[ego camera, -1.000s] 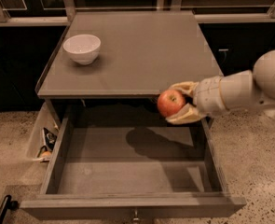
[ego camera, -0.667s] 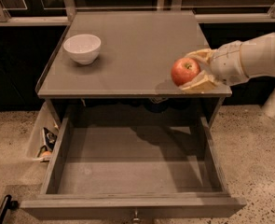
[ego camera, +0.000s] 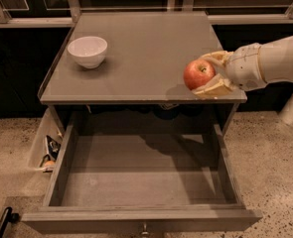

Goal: Pick apple from top drawer and place on counter

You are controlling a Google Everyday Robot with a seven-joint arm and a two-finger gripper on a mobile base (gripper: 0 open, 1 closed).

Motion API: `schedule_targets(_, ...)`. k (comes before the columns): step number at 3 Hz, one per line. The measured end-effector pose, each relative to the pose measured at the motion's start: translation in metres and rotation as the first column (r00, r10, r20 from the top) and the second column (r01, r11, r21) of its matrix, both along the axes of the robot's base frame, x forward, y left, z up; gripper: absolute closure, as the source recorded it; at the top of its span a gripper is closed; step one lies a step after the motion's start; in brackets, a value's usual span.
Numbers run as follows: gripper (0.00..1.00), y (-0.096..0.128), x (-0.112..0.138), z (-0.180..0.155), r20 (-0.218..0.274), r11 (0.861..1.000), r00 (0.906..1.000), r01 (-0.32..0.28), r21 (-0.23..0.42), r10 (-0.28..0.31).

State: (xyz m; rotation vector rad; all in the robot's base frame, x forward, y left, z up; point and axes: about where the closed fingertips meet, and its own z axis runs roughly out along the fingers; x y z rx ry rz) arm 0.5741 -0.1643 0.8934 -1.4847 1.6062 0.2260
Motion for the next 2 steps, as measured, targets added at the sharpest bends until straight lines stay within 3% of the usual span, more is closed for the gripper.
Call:
schedule_targets(1,1.0,0.0,0.03,0.003,0.021,1.0,0.9996,-0.021,0.007,0.021)
schedule_targets(2,1.0,0.015,0.08,0.022,0.059,0.996,0.996,-0.071,0.059,0.067)
